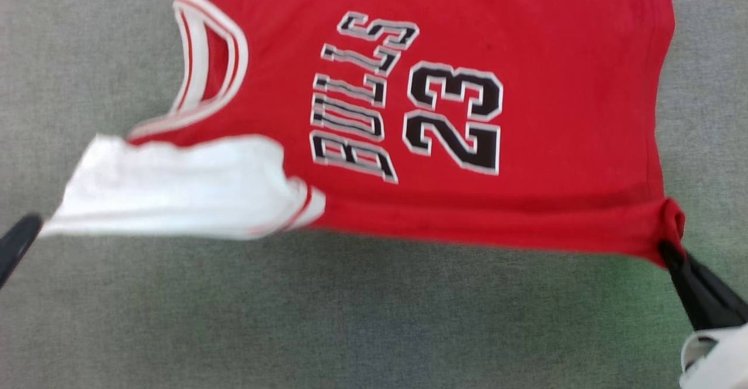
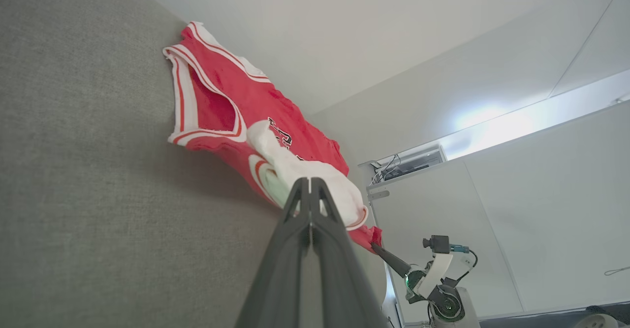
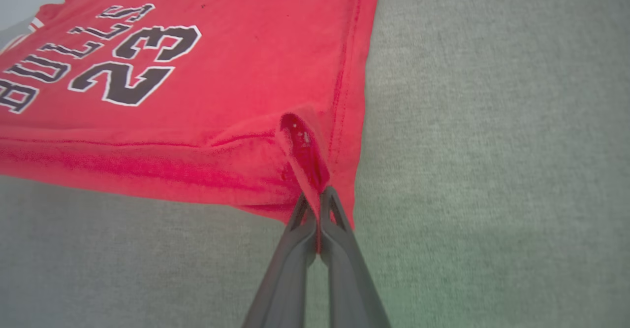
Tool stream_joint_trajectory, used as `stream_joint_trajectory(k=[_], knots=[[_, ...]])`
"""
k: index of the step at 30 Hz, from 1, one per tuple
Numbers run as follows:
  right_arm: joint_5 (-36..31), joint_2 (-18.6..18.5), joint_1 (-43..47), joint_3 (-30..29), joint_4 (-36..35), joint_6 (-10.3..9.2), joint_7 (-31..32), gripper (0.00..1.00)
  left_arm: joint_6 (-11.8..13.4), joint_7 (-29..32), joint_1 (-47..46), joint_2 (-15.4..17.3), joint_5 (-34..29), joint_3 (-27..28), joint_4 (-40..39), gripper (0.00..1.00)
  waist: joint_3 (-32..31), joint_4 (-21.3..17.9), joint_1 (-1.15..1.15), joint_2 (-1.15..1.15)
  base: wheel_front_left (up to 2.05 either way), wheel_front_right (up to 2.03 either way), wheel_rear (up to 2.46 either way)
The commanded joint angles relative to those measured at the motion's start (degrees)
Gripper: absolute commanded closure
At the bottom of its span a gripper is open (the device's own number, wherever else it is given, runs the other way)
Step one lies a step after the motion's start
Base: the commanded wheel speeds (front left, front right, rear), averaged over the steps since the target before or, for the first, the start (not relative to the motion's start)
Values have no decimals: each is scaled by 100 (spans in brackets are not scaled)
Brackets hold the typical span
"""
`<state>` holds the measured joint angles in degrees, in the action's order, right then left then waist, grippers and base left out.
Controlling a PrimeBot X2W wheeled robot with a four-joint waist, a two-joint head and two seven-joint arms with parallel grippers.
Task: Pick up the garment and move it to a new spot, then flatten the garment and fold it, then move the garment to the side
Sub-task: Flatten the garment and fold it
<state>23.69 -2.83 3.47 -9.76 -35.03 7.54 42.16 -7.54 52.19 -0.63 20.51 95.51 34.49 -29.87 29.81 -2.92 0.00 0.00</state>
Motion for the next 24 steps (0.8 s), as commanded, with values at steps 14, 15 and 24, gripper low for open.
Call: stream_joint_trajectory(k=[14,15,24], knots=[[170,-8,400,-181,-272,-10,-210,100,11,2287,-784,-1029,180,1371,-247,100,89,-30,0,0,0,0,0],[138,-8,317,-162,-258,-10,-195,100,12,2426,-969,-1065,186,1396,-200,100,110,-39,0,0,0,0,0],[-86,-6,-820,-48,34,-10,-98,100,12,3146,-2543,-927,-295,1483,377,100,449,-184,0,0,0,0,0]])
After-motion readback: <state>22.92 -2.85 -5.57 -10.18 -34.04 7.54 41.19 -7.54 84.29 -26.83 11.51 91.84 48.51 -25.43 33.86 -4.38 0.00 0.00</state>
